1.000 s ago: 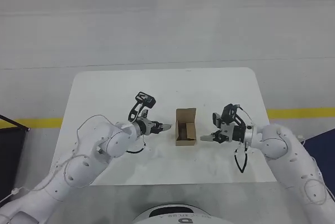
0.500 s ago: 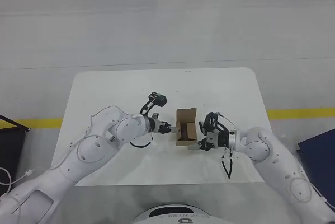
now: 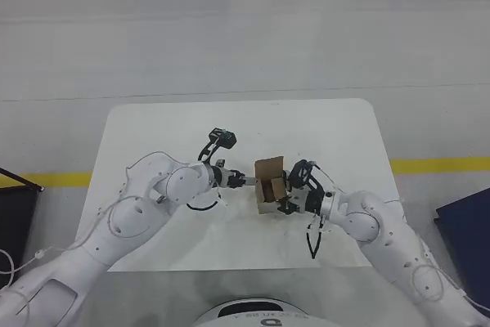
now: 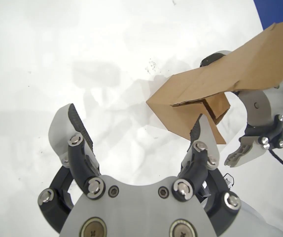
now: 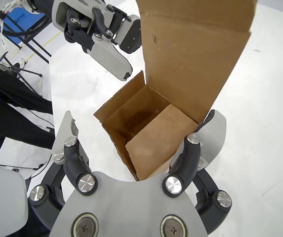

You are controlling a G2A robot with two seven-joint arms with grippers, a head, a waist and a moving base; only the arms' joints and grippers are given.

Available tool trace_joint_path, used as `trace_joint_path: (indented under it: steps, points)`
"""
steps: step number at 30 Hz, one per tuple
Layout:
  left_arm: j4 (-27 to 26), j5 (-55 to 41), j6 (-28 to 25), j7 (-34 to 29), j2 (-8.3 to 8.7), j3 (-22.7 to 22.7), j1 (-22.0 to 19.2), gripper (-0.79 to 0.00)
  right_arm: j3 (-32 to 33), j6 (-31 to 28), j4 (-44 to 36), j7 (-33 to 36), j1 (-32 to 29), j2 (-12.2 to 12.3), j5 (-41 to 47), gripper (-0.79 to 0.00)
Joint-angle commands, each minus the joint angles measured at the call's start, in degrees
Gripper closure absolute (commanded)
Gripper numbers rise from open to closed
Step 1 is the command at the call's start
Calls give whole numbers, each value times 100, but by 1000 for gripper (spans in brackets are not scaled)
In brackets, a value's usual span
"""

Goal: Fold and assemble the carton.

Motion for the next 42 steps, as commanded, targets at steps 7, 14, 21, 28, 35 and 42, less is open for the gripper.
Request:
trace_joint_path:
  steps: [7,14,21,28,35,42]
  points:
    - [-431,-241,-369,-408,223,-697,594,-785,1053,-535,6,134,-416,234,138,-785]
    - [-545,-98,-397,-472,262,-812,785,-785,1367,-2,-194,884,-507,330,-303,-785]
    - [-645,-87,-411,-507,300,-996,957,-785,830,413,-194,1180,-267,249,-1042,-785]
    - [-832,-90,-431,-459,376,-1314,1287,-785,212,522,-132,1305,158,98,-910,-785]
    - [-885,-191,-542,-321,450,-1702,1614,-785,-299,754,-3,1349,556,-60,-843,-785]
    - [-793,-626,-675,80,460,-2001,1750,-785,-3,833,43,1123,501,-55,-205,-785]
